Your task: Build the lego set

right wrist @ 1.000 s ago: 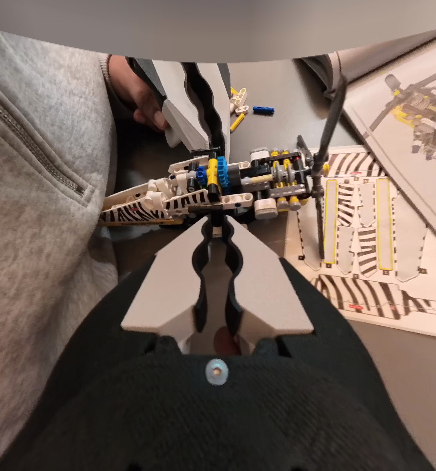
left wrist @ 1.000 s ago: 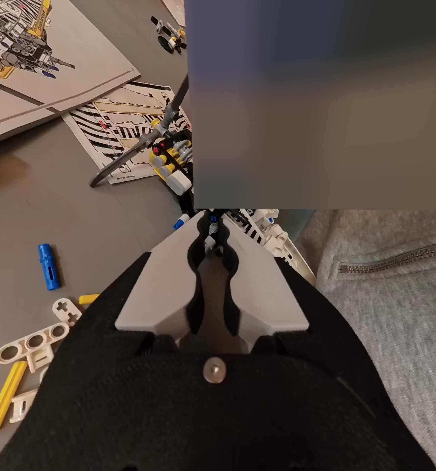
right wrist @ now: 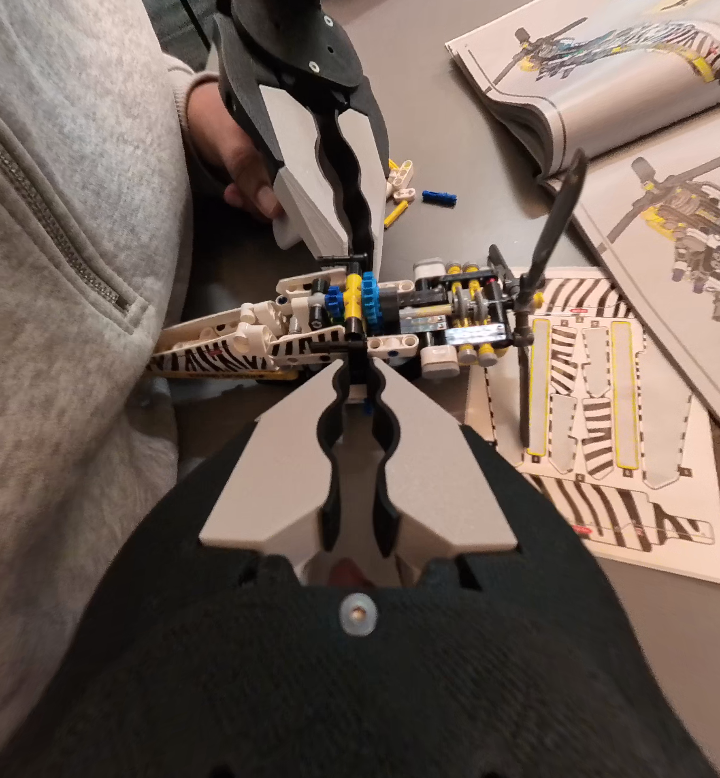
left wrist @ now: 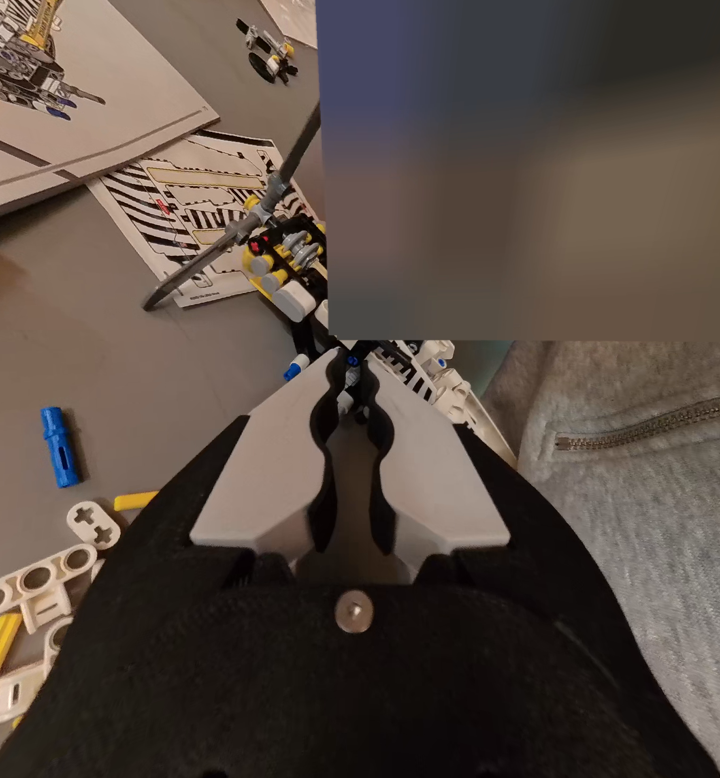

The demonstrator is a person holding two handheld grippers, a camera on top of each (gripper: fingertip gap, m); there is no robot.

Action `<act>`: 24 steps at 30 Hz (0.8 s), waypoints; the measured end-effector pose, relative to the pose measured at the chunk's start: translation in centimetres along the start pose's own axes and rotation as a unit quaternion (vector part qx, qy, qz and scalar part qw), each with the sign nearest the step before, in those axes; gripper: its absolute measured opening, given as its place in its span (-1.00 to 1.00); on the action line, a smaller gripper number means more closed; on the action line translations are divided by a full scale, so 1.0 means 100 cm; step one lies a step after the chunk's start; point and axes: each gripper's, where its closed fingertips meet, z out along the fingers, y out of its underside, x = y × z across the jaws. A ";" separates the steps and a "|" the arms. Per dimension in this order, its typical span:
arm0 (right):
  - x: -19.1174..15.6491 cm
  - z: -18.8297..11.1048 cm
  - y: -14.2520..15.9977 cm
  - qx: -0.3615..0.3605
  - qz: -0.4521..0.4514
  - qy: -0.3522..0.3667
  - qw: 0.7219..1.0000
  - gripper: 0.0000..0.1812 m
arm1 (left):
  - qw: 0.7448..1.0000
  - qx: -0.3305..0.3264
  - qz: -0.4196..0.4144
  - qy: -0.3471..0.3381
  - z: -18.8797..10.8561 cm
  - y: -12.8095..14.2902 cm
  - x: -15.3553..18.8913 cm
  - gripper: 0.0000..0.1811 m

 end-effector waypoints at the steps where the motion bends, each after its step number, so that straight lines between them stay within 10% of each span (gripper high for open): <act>1: 0.000 0.000 0.000 0.004 0.005 0.000 1.000 -0.94 | 1.000 0.000 -0.002 0.003 0.000 0.000 0.000 -0.96; 11: 0.003 -0.023 0.019 -0.018 0.012 0.109 0.994 -0.67 | 0.999 0.027 0.002 0.027 -0.006 -0.006 0.007 -0.82; 21: -0.029 -0.052 -0.016 0.244 0.080 0.216 0.942 -0.22 | 0.993 0.090 0.016 0.074 -0.023 -0.019 0.020 -0.70; 24: -0.026 -0.066 -0.018 0.298 0.073 0.231 0.923 -0.53 | 0.992 0.095 0.021 0.081 -0.023 -0.021 0.022 -0.62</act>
